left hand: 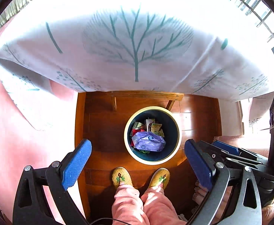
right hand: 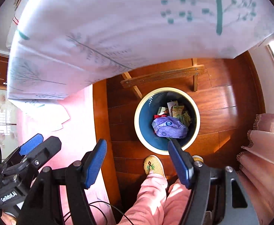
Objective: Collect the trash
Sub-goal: 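Raise both tools back over the table toward the carton and paper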
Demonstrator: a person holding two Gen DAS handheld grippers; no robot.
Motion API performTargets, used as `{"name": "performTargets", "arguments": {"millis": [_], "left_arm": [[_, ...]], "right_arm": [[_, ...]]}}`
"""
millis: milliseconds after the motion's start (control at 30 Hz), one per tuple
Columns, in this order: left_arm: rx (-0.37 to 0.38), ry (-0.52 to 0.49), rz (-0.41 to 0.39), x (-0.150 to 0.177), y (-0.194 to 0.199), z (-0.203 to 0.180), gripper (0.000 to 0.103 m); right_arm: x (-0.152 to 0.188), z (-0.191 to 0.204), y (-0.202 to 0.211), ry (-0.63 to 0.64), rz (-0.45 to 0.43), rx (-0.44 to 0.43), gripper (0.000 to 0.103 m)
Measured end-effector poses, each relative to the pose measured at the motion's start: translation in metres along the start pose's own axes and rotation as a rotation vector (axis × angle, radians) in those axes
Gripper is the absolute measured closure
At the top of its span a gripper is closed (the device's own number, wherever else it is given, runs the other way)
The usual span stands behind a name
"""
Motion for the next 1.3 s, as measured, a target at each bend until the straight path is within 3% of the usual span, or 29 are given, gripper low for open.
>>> {"name": "performTargets", "arguments": {"millis": [300, 567, 1033, 1300], "left_arm": [[-0.02, -0.042, -0.143, -0.036, 0.124, -0.017, 0.004], [-0.01, -0.036, -0.235, -0.067, 0.192, -0.028, 0.004], [-0.074, -0.097, -0.293, -0.138, 0.243, -0.035, 0.004], [-0.049, -0.203, -0.31, -0.232, 0.223, -0.018, 0.005]], "right_arm": [[-0.009, 0.038, 0.118, 0.096, -0.117, -0.032, 0.032], [-0.03, 0.057, 0.191, 0.156, -0.223, -0.061, 0.032], [-0.1, 0.084, 0.25, 0.229, -0.352, -0.03, 0.032], [-0.171, 0.094, 0.249, 0.175, -0.418, 0.029, 0.032]]}}
Point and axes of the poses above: each gripper's, at about its wrist camera, not at the fingertips, and y roughly against the way its jaws point, z to its left, x to its underside, the point moved 10 cm from there along -y, roughly the way its jaws point, and after that the axes turned 7 degrees about -y, right-handed, at the moved point
